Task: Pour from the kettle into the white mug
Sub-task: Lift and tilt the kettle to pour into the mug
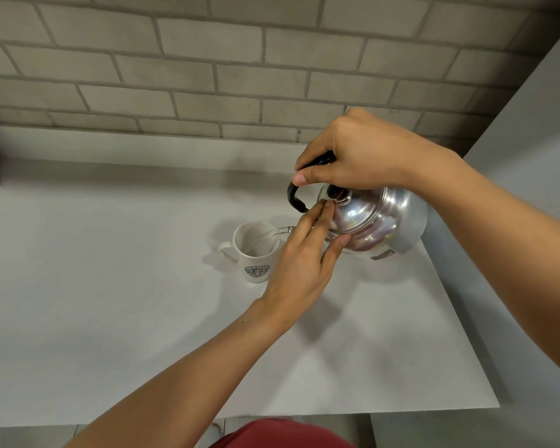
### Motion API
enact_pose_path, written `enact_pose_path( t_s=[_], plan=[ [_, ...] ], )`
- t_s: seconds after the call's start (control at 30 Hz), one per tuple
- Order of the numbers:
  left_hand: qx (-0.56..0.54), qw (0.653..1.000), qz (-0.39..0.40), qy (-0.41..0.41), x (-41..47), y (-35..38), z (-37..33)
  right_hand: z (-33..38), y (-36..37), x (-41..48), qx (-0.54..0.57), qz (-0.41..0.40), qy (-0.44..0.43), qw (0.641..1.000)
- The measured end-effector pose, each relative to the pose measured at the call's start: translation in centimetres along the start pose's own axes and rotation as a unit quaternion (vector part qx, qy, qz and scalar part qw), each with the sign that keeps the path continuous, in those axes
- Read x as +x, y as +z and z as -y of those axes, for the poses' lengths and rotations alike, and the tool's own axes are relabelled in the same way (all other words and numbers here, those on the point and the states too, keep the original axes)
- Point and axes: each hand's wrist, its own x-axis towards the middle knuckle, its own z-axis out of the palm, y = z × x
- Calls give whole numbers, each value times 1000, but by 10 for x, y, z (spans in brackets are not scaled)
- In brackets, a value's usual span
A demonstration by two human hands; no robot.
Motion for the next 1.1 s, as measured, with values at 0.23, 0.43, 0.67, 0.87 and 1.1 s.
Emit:
enact_pose_path(
  t_s=[0.23, 0.43, 0.67, 0.87, 1.1],
  plan=[
    [12, 1000, -2, 7, 2, 3, 0, 0, -3, 0, -21, 11, -7, 1000],
    [3, 1000, -2, 8, 3, 4, -1, -1, -3, 3, -30, 17, -7, 999],
    [1, 1000, -8, 6, 3, 4, 2, 1, -2, 7, -34, 26, -4, 999],
    [-8, 1000, -14, 9, 4, 6, 6, 2, -3, 10, -45, 26, -7, 999],
    [-17, 999, -22, 18, 9, 8, 8, 4, -6, 13, -54, 36, -7, 998]
  ],
)
